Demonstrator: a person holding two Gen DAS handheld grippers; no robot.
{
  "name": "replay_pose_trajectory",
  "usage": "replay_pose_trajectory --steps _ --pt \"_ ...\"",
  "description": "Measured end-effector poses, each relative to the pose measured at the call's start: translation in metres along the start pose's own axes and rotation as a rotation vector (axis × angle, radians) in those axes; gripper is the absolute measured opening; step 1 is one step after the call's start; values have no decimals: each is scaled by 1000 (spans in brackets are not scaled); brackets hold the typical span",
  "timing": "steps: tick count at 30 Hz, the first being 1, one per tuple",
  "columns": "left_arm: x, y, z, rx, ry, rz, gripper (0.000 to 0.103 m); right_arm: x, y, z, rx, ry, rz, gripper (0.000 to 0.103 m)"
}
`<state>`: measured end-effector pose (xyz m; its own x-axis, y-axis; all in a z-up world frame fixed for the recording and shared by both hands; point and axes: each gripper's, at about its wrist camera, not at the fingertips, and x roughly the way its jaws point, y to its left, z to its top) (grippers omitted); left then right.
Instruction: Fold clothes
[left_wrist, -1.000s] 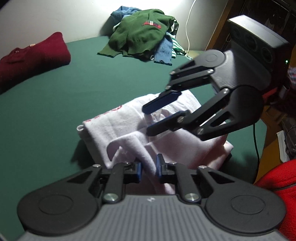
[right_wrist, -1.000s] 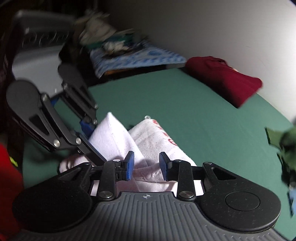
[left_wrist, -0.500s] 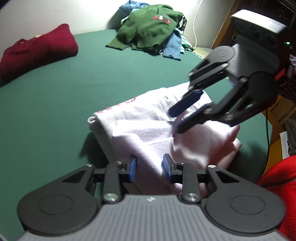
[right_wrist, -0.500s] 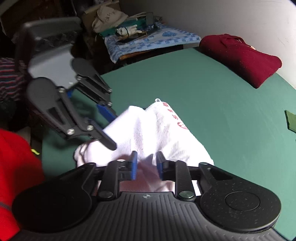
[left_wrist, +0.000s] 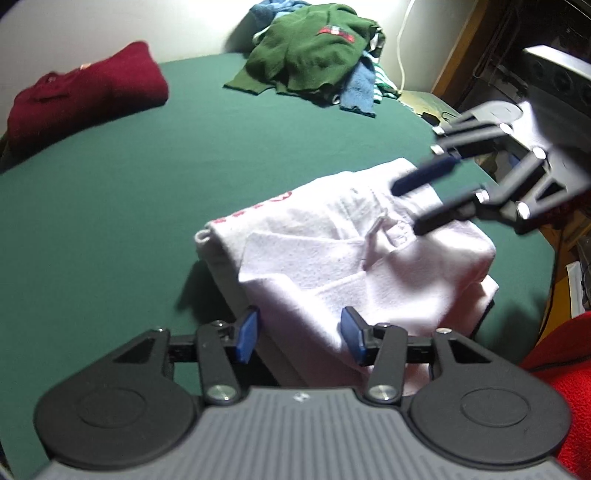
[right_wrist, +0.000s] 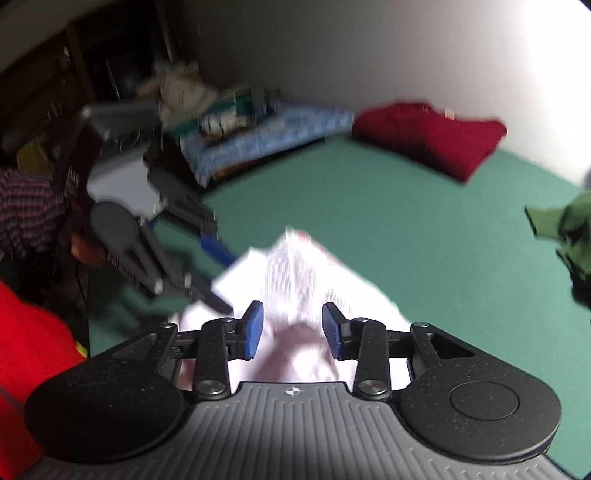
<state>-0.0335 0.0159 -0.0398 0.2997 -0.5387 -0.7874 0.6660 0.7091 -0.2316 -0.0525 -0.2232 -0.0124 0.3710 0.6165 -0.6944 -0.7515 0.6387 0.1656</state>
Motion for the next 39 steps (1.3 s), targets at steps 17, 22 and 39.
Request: replay_pose_trajectory --steps 17,22,39 --pt "-11 -18 5 68 -27 0 66 2 11 -3 -72 47 60 4" --pt "-15 -31 8 118 -34 -53 78 -23 28 0 -106 33 102 4" --pt "-22 -43 12 231 -23 -43 80 -25 41 0 -139 2 78 4"
